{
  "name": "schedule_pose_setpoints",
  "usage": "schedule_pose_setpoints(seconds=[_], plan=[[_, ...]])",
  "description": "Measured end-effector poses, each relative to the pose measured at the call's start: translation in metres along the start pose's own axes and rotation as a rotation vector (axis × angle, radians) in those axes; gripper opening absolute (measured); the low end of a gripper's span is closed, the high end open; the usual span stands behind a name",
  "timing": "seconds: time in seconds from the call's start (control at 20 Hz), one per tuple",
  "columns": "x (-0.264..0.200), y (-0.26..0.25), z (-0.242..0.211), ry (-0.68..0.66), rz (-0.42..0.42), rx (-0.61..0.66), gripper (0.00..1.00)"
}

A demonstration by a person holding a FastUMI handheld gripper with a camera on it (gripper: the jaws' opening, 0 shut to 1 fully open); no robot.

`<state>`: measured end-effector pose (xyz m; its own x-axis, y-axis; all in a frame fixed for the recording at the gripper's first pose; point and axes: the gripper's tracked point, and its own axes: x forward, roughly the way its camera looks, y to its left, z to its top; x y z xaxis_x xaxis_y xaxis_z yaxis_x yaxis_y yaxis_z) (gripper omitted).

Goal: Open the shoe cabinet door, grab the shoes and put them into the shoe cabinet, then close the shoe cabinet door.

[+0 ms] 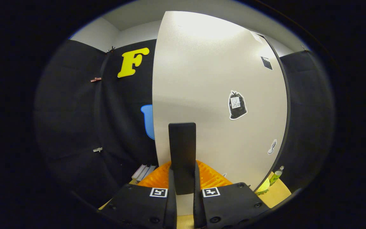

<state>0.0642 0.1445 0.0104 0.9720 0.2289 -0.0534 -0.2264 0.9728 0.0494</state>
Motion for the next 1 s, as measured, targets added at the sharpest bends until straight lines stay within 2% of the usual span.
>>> schedule_pose_setpoints(seconds=[0.65, 1.0], plan=[[-0.108, -0.063, -0.004, 0.02, 0.145, -0.02, 0.24], [-0.152, -0.125, -0.005, 0.022, 0.148, 0.009, 0.24]])
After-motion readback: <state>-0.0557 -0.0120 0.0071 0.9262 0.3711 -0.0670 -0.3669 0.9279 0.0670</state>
